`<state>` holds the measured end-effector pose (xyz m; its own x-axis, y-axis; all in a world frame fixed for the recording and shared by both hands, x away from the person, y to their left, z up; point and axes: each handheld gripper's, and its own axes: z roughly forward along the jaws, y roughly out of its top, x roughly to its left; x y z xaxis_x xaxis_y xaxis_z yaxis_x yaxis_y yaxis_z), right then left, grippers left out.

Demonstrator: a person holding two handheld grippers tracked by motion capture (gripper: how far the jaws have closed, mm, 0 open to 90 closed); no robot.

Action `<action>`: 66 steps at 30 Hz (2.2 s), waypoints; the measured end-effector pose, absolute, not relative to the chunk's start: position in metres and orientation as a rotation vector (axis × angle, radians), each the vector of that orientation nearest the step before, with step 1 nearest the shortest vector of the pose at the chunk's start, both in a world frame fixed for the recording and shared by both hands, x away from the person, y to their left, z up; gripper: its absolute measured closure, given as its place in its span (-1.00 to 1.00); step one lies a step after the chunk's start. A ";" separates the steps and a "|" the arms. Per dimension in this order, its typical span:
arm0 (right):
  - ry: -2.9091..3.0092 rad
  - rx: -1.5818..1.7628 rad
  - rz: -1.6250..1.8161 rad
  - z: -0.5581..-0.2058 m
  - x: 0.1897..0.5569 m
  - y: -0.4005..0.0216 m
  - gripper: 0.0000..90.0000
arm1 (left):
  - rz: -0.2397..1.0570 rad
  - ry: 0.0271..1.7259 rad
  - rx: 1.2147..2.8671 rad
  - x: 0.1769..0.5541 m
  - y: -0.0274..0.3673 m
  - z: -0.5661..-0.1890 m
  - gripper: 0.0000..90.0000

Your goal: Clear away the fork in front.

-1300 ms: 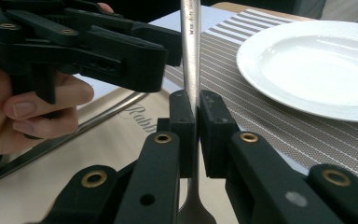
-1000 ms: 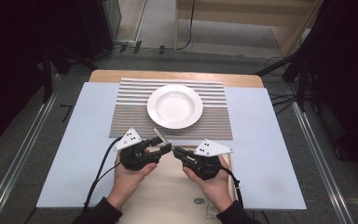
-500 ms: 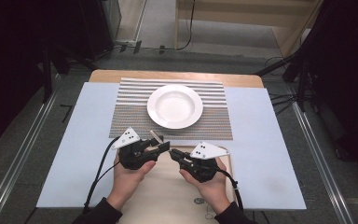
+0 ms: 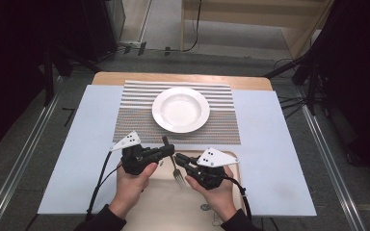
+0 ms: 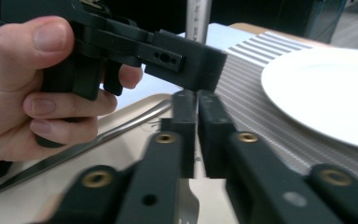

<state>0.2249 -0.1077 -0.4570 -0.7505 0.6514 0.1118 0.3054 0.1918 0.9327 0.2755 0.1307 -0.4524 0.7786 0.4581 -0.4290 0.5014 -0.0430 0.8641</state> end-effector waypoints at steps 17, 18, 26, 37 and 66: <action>1.990 1.042 1.468 -0.455 0.233 -0.149 -0.42 | -0.028 0.707 1.670 0.274 0.149 -0.442 0.92; 1.980 1.051 1.461 -0.455 0.234 -0.151 -0.48 | -0.029 0.705 1.670 0.274 0.150 -0.442 0.92; 1.944 1.083 1.453 -0.455 0.235 -0.169 -0.82 | -0.040 0.685 1.665 0.274 0.156 -0.440 0.92; 1.872 1.142 1.403 -0.458 0.234 -0.198 -1.00 | -0.025 0.655 1.669 0.272 0.162 -0.437 0.92; 1.734 1.228 1.341 -0.470 0.218 -0.275 -1.00 | -0.108 0.668 1.699 0.270 0.181 -0.434 0.92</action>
<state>0.2184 -0.2745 -0.4699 -0.3767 0.9240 0.0653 0.2960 0.0532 0.9537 0.2701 0.1809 -0.4336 0.8284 0.3686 -0.4218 0.4828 -0.0881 0.8713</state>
